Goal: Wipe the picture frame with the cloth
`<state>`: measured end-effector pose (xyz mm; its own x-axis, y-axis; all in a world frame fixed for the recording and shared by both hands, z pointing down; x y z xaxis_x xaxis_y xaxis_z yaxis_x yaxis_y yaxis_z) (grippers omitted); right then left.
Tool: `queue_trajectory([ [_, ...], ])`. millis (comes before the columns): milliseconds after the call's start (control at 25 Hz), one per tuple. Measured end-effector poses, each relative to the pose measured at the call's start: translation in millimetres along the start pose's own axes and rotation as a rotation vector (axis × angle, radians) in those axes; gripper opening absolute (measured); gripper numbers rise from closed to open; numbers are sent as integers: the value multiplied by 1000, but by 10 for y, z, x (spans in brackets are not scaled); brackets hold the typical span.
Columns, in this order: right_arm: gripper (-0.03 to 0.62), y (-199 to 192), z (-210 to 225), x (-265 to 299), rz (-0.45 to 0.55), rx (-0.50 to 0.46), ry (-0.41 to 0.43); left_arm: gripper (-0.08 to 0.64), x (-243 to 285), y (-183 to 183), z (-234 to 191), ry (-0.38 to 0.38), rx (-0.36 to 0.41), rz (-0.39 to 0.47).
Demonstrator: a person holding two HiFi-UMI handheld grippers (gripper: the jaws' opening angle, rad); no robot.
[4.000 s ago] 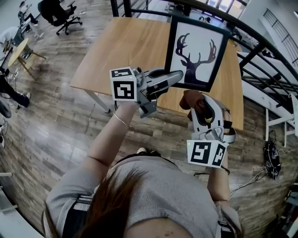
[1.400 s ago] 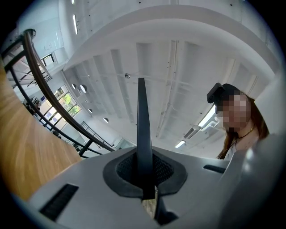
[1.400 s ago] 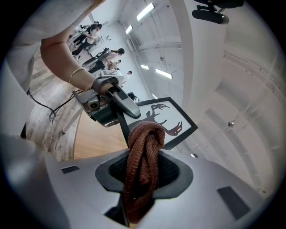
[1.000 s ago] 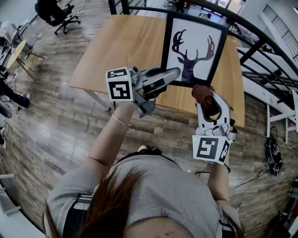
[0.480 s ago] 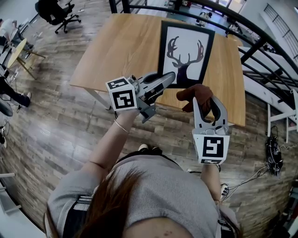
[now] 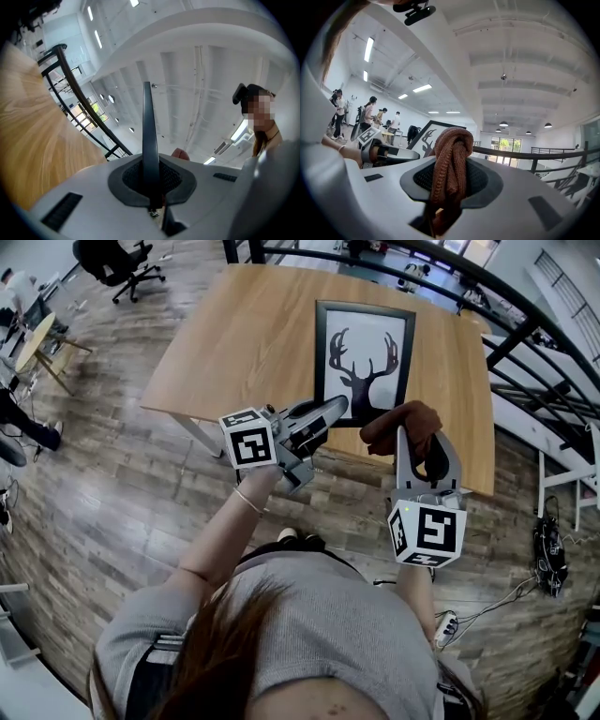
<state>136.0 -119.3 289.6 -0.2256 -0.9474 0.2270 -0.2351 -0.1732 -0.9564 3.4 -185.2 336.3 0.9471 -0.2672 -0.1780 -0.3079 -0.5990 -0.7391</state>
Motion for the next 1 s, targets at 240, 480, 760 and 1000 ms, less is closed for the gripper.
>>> queue_trajectory([
  [240, 133, -109, 11, -36, -12, 35, 6, 17, -158, -432, -444, -10, -190, -69],
  [480, 133, -356, 32, 85, -68, 69, 20, 17, -249, -1023, -828, -18, -429, -96],
  [760, 133, -530, 41, 265, -92, 79, 25, 17, -296, -1482, -1233, 2, -595, -125],
  [1000, 133, -669, -104, 343, -121, 40, 54, 17, -337, -1688, -1431, -19, -691, -155],
])
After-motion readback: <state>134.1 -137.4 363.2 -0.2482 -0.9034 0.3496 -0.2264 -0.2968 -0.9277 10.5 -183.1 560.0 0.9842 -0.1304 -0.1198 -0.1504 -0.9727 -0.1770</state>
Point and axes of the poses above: the fingertips, and each gripper's own axes: x forward along the fingers, z to its right, y out of its top, the point moved 3 cm from there along -x, backward along the fingers, and after that the axes turned 10 degrees about -z, right-handed, at the moved point
